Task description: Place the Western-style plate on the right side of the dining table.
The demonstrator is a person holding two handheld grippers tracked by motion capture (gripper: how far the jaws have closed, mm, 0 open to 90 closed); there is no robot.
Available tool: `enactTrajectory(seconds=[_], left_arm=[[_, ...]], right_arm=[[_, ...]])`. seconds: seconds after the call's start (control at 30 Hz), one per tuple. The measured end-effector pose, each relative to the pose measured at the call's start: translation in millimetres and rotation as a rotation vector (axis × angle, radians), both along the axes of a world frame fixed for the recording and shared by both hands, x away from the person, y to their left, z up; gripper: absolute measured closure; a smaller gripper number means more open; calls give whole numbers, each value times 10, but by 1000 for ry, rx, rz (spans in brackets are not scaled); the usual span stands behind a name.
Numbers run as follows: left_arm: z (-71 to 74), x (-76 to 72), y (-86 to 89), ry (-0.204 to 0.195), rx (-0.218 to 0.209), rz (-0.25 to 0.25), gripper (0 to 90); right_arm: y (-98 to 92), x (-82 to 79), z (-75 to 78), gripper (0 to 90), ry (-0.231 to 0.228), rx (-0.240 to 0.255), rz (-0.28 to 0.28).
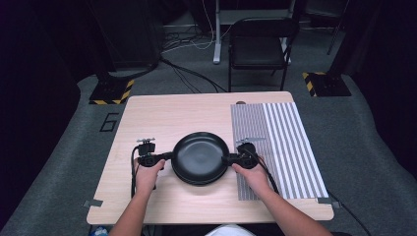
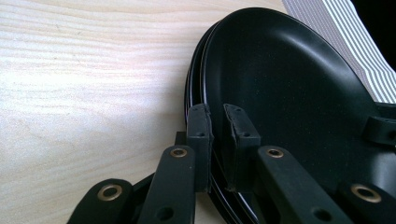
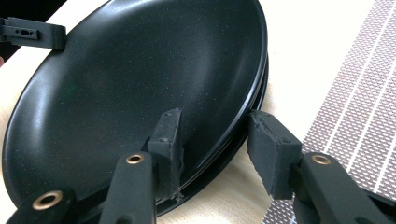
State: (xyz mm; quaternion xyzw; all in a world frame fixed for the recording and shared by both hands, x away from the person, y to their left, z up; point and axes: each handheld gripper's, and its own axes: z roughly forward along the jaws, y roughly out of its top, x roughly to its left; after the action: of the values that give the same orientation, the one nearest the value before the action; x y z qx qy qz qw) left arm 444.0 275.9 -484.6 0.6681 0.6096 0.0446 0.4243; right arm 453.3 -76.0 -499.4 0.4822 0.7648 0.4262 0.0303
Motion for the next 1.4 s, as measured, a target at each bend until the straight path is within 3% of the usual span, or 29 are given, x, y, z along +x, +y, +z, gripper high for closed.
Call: enactTrajectory(seconds=[0.23,0.33,0.37,0.4,0.53,0.63,0.77,0.87,0.97,1.13,1.4], left_arm=[[-14,21,-12,5,-22,3,821],[-39,28,-85,5,-19,-21,809],[-39,28,-85,5,-19,-21,802],[-35,24,-112,-3,6,-23,798],[-45,19,-123,-12,5,-18,795],[-59,20,-141,-18,1,-9,786],[-76,21,-176,-36,34,-35,766],[-104,38,-182,-26,5,-36,754],[-112,44,-196,-27,7,-36,749],[-152,84,-314,-58,49,-83,683],[-143,92,-320,-35,25,-61,648]], right_arm=[[-13,13,2,560,9,13,0],[-46,25,12,603,26,51,-18],[-46,25,12,603,26,51,-18],[-64,34,14,609,47,70,-28],[-82,40,2,617,51,90,-27],[-84,44,0,618,49,92,-31],[-93,42,15,622,53,90,-39],[-106,41,29,626,50,87,-47],[-110,46,36,626,53,86,-47],[-153,106,64,644,37,81,-55],[-156,162,79,645,45,73,-45]])
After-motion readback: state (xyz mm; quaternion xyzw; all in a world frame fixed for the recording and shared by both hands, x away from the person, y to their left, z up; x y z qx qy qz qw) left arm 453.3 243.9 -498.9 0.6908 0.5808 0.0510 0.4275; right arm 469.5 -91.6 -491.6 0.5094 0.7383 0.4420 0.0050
